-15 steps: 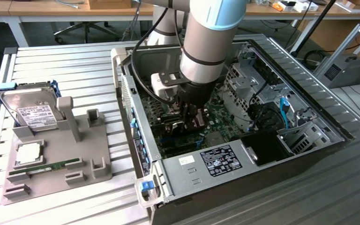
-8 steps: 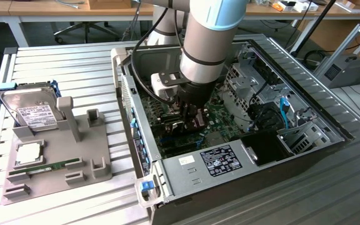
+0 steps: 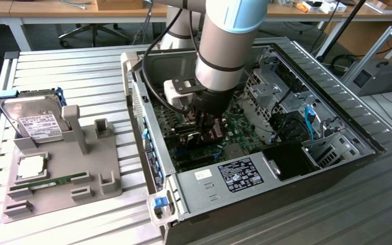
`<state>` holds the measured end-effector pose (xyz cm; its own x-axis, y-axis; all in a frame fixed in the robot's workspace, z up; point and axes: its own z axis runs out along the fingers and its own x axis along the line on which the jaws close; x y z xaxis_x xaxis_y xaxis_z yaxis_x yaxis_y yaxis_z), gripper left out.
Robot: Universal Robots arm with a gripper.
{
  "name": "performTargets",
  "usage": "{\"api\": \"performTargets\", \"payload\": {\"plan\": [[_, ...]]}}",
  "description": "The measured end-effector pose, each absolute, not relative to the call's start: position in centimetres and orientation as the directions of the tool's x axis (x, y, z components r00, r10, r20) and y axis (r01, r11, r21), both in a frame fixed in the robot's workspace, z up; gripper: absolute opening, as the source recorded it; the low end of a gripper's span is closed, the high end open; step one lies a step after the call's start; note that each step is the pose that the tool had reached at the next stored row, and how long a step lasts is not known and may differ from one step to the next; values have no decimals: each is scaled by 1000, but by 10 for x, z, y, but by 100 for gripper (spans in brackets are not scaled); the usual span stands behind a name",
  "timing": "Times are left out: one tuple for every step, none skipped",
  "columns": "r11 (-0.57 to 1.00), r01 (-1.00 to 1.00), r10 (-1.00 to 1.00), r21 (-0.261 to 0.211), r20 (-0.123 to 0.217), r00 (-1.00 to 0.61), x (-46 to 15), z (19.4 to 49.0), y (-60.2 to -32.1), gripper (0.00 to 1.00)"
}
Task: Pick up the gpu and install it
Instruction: 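Insert the gpu into the slot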
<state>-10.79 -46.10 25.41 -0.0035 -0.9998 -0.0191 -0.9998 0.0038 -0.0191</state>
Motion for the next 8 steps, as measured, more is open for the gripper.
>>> {"api": "performTargets", "payload": {"plan": [[4,-1000,-1000,-19,-19,-3,-108,254,-461,27],[4,-1000,-1000,-19,-19,-3,-109,254,-461,27],[3,-1000,-1000,-19,-19,-3,-109,254,-461,27],[4,-1000,-1000,-19,-19,-3,-109,254,-461,27],[4,-1000,-1000,-19,-19,-3,-109,254,-461,27],[4,-1000,-1000,-19,-19,-3,-110,254,-461,27],[4,-1000,-1000,-19,-19,-3,-110,254,-461,27],[4,-1000,-1000,-19,-19,-3,-110,254,-461,27]]}}
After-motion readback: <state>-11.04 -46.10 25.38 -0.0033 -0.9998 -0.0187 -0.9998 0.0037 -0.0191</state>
